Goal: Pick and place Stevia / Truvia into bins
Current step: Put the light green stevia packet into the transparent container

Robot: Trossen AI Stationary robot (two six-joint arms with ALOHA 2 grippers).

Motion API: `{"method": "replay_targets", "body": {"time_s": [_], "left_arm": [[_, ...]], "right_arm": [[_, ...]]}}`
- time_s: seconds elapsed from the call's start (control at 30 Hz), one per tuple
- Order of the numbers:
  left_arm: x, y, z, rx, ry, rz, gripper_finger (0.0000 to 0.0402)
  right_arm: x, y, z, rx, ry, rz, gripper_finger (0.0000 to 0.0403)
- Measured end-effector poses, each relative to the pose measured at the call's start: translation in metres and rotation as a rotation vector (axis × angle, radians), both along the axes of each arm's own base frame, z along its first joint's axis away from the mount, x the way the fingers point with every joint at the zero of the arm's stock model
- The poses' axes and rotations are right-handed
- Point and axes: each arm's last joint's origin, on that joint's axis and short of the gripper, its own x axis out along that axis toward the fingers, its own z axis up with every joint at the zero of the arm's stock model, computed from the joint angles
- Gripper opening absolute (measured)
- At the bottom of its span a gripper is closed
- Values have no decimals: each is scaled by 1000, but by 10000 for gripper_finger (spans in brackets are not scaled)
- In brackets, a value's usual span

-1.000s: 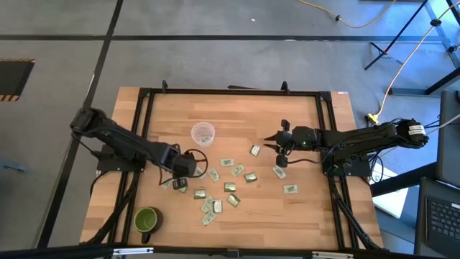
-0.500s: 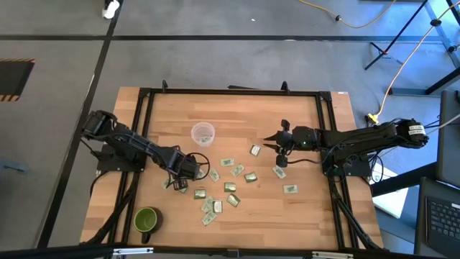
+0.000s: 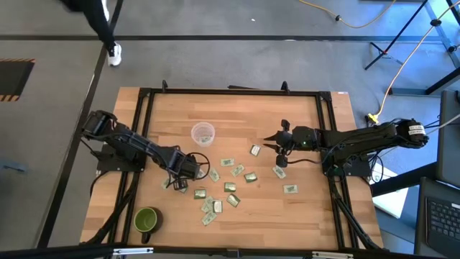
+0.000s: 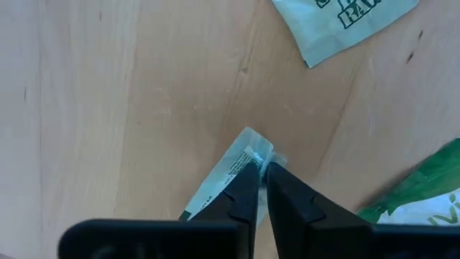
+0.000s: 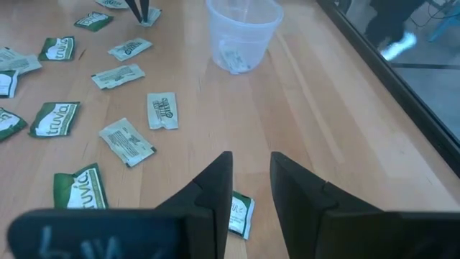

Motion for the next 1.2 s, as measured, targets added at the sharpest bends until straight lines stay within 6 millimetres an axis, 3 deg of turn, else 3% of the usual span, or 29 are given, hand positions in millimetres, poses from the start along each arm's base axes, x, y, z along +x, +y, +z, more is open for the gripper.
{"method": "replay_targets", "body": {"time_s": [0.37,0.57,0.7,0.9,1.2], "left_arm": [[12,-4,17,-45,-32,-2,4],[23,-6,49,15,-22,-1,2],[36,-2,77,150,-108,17,6],[54,23,104,352,-234,86,3],[67,81,95,308,-244,107,7]], "right_arm": [[0,0,0,-1,0,0,99],[0,0,0,-1,1,0,99],[0,0,0,-6,0,3,99],[1,0,2,-24,-19,11,99],[1,0,3,-25,-25,11,99]]}}
